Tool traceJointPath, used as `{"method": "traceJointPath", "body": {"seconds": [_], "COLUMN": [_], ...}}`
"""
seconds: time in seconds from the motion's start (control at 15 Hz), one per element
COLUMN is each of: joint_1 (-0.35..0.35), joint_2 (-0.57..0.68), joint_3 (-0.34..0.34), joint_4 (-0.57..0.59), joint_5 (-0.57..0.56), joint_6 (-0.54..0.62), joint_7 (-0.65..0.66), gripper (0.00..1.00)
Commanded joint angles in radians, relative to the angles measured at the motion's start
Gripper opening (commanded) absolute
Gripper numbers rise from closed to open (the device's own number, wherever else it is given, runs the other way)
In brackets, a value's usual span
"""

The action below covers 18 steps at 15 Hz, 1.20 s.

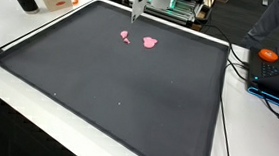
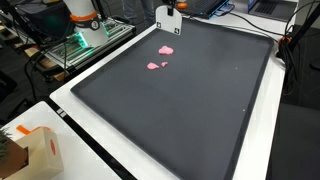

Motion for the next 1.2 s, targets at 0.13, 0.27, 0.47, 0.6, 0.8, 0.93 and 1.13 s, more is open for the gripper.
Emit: {"method": "traceJointPath", "body": {"seconds": [0.13, 0.27, 0.47, 0.6, 0.8, 0.93, 1.13], "joint_1": [0.049, 0.068, 0.098, 0.118, 0.148, 0.167, 0.192], "joint_2": [0.057, 0.085, 0.133, 0.167, 0.222, 0.255, 0.297], "joint_3": [0.065, 0.084, 0.105, 0.112, 0.115, 0.115, 0.113], "joint_4": [0.076, 0.090, 0.102, 0.113, 0.131, 0.146, 0.162], "joint_5": [-0.082, -0.107, -0.150, -0.174, -0.204, -0.214, -0.216], "joint_6": [-0.123, -0.134, -0.136, -0.145, -0.171, -0.190, -0.213], "joint_7": [0.102, 0.130, 0.171, 0.192, 0.208, 0.215, 0.210], "gripper": [0.01, 0.01, 0.01, 0.01, 0.01, 0.01, 0.01]}}
